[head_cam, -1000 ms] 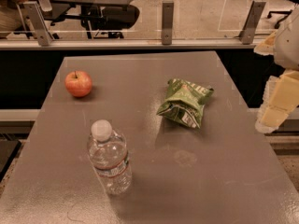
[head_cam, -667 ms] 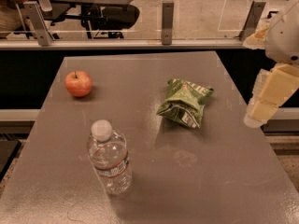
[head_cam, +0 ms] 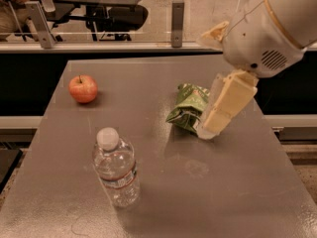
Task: Knock water bottle over
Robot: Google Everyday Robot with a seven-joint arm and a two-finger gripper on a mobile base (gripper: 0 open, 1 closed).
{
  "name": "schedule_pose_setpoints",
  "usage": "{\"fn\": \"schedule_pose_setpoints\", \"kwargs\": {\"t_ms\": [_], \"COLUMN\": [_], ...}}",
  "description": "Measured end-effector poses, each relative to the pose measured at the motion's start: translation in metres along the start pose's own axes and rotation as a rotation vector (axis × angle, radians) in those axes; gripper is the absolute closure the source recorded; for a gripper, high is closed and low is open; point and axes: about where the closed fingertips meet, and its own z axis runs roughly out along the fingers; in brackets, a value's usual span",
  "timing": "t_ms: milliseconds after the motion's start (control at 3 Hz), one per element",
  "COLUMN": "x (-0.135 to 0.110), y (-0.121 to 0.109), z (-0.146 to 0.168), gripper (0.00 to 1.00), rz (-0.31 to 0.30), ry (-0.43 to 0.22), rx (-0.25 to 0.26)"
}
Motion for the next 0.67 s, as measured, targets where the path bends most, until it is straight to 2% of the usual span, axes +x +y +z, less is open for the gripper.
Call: {"fn": "schedule_pose_setpoints", "kwargs": {"t_ms": [667], "x": [-0.037], "y": [0.052], "z": [0.062], "gripper": [0.0], "rz": [-0.087], "ry": [-0.116], "rx": [-0.144]}}
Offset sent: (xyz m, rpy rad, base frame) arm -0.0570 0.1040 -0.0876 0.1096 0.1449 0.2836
